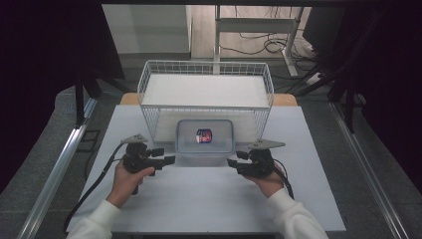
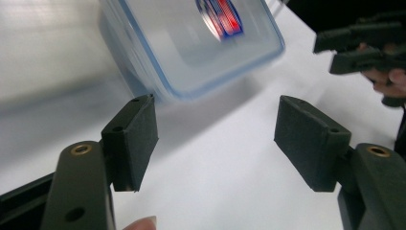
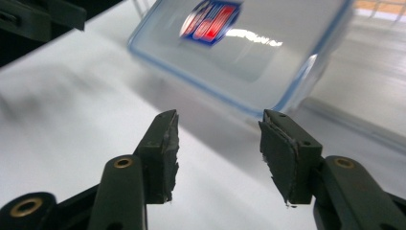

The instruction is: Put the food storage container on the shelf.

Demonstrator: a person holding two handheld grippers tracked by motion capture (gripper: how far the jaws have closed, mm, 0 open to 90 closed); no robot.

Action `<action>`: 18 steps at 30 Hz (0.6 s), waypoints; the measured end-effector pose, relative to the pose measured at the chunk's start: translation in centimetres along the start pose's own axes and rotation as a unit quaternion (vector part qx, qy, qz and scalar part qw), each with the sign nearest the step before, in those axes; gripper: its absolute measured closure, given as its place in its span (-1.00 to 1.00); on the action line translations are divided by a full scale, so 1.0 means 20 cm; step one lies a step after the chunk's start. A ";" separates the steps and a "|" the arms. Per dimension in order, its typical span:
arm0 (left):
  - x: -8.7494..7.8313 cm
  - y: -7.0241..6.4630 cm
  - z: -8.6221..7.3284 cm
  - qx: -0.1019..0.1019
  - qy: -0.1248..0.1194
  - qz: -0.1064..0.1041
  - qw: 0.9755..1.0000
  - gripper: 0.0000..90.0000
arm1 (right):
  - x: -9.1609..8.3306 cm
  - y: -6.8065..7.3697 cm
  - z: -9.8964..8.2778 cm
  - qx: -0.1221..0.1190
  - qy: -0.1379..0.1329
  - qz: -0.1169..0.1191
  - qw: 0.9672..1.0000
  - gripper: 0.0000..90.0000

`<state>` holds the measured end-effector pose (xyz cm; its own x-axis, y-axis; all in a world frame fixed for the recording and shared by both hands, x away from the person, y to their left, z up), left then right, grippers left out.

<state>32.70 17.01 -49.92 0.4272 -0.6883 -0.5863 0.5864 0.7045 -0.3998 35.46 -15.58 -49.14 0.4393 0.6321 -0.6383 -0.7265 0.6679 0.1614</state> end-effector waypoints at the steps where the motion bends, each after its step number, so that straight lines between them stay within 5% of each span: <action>1: -0.01 -0.02 -0.03 0.004 0.003 0.004 1.000 -0.33 | 0.00 0.01 -0.01 -0.006 0.004 -0.001 1.000 0.08; 8: -0.03 -0.11 -0.14 0.022 0.021 0.024 0.999 -0.35 | 0.07 0.10 -0.03 -0.047 0.030 -0.013 0.998 0.25; 18: -0.04 -0.15 -0.20 0.050 0.040 0.048 0.997 -0.37 | 0.18 0.19 -0.03 -0.073 0.079 -0.011 0.994 0.97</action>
<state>27.81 16.18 -51.14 0.4309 -0.6002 -0.6738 0.6136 0.7424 -0.2690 34.03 -10.98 -51.34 0.3757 0.5413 -0.7522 -0.7916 0.6096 0.0433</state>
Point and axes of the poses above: each handheld gripper's, and its own axes: x roughly forward along the jaws, z roughly out of its top, y roughly to its left, the point moved 4 cm from there along x, roughly forward along the jaws, and after that the axes turned 5 degrees about y, right-handed, at the moved point
